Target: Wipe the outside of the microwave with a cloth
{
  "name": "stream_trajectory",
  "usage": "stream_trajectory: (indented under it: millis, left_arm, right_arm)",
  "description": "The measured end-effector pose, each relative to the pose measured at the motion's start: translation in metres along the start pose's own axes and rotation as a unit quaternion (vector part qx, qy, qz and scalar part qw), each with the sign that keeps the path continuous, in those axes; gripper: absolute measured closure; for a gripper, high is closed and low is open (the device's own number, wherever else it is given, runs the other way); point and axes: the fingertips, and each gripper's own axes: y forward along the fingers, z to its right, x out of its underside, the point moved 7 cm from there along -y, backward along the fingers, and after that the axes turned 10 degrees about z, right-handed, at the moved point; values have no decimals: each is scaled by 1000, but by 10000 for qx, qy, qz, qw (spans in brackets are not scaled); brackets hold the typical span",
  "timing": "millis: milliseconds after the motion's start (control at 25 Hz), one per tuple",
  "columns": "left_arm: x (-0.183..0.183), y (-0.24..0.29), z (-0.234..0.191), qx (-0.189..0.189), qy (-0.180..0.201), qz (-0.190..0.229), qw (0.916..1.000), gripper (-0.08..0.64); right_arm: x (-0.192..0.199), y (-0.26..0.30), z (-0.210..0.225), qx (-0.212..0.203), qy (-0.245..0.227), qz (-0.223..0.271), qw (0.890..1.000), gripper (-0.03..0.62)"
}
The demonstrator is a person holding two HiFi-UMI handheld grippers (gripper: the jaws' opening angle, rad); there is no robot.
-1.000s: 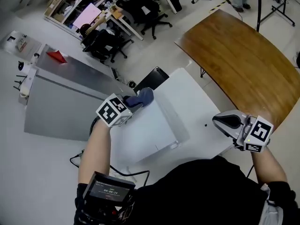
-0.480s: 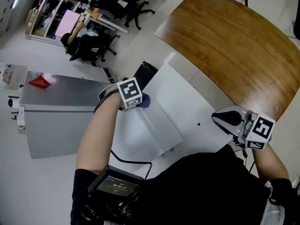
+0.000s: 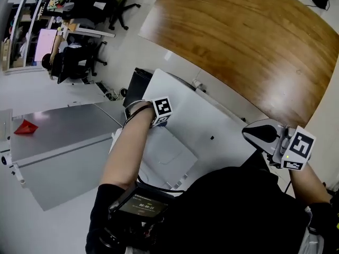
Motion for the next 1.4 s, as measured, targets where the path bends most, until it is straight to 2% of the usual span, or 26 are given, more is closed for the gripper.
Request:
stream_trajectory:
  millis: [120,200,280,360,400,440,520,600,760,920,1120,1280,1400]
  left_arm:
    - [-15,18,-3,165,-12,110,9998,514]
    - [-20,17,0,194,-1,354,9992,507]
    - [-19,-14,12,227,-32,1091,9938,505]
    - [-9,-71,37,192,-81,1996,9797,505]
    - [0,-100,52,84,-29,2229,9748,505]
    - [12,-127,67,-85,65,2276,9737,505]
    - [40,-162,94,-455,240,2030,9778,505]
    - [63,-174,116,-657,282,1681,9832,505]
    - [78,-145,124,-554,233,1128,9918,505]
    - [53,-110,105,-325,412,870,9948,506]
    - [-7,-28,75,199,576,505,9969,509]
    - [-46,23,67,304,703,100,9970,511]
    - [-54,29,73,314,813,38,9962,508]
  right_arm:
    - [5,-11,-2,150,52,21,9999,588]
    - [8,-13,-3,174,93,28,9998,588]
    - [7,-11,-9,102,118,63,9999,588]
    - [3,-7,-19,-52,119,122,9998,588]
    - [1,-3,-24,-150,115,146,9997,588]
    - [-2,2,-28,-260,103,161,9995,588]
    - [-8,15,-36,-504,50,178,9986,588]
    - [-14,28,-40,-745,-16,210,9970,588]
    - [-16,46,-43,-1004,-60,248,9946,588]
    - [-12,43,-36,-870,-15,213,9960,588]
    - [2,3,-17,-274,130,186,9994,588]
    - [15,-34,-10,215,281,163,9992,588]
    - [16,-45,-14,310,331,200,9988,588]
